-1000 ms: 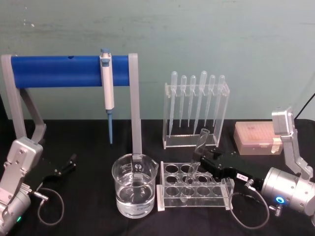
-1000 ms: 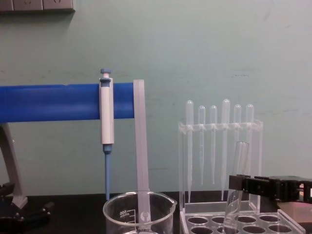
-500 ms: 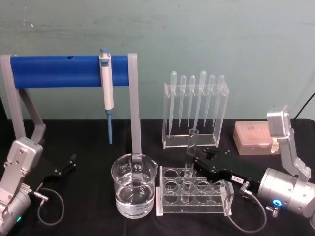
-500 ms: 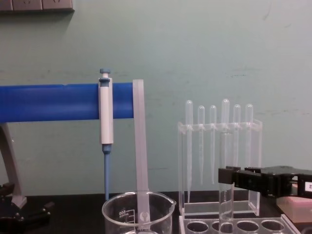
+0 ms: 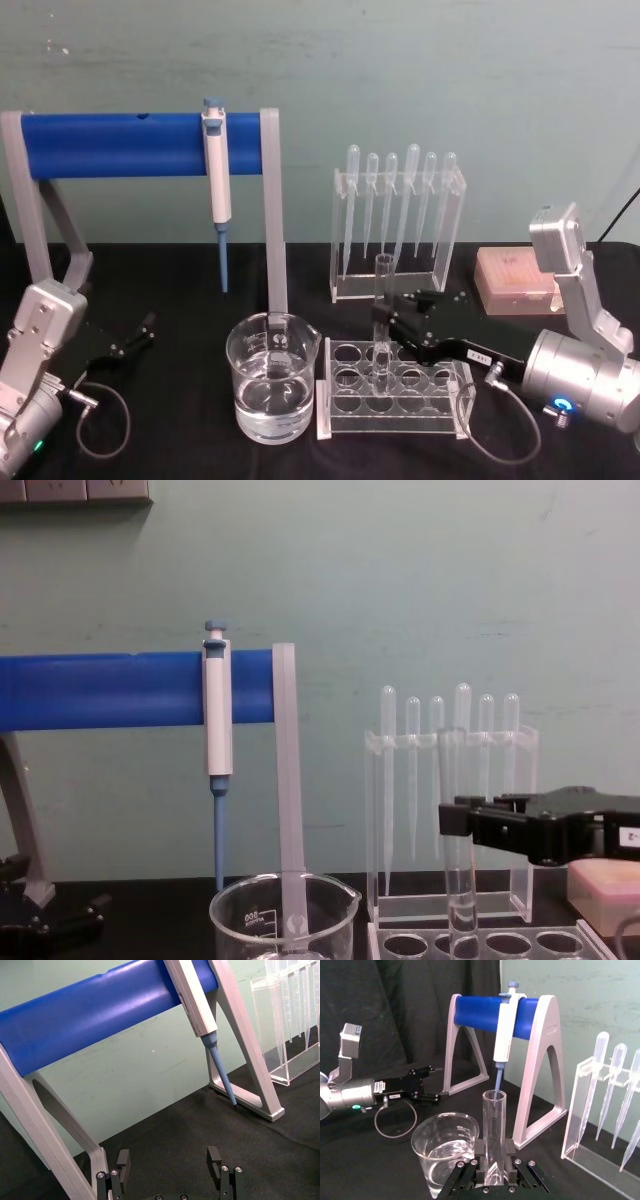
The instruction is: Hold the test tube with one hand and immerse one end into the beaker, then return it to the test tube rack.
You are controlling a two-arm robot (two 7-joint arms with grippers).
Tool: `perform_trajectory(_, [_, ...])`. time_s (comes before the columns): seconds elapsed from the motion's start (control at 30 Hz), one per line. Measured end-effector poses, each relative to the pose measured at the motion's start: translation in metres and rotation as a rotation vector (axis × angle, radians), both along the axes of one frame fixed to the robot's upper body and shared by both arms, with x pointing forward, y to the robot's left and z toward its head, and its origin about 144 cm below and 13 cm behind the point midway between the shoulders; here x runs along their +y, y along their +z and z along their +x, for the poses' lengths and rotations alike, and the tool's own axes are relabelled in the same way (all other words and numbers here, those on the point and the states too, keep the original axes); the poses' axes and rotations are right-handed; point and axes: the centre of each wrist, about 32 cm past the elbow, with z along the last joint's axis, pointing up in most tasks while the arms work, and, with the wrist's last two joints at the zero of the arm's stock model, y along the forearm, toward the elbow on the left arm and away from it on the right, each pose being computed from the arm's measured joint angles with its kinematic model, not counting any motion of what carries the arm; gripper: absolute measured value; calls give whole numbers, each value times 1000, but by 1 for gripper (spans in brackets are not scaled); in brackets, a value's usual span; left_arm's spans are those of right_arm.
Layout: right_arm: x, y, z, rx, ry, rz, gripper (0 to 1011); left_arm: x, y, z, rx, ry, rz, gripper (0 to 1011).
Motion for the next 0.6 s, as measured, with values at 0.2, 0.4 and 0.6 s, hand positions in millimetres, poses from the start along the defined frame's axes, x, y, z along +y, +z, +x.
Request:
perform_trajectory(0.2, [3, 10, 0, -35, 2, -12, 239, 0, 0, 0, 0, 0, 0, 1000])
perform_trajectory(0.4, [6, 21, 0, -55, 0, -8, 239, 0, 0, 0, 0, 0, 0, 1000])
perform_trajectory(0.6, [9, 31, 0, -77, -5, 1, 238, 0, 0, 0, 0, 0, 0, 1000])
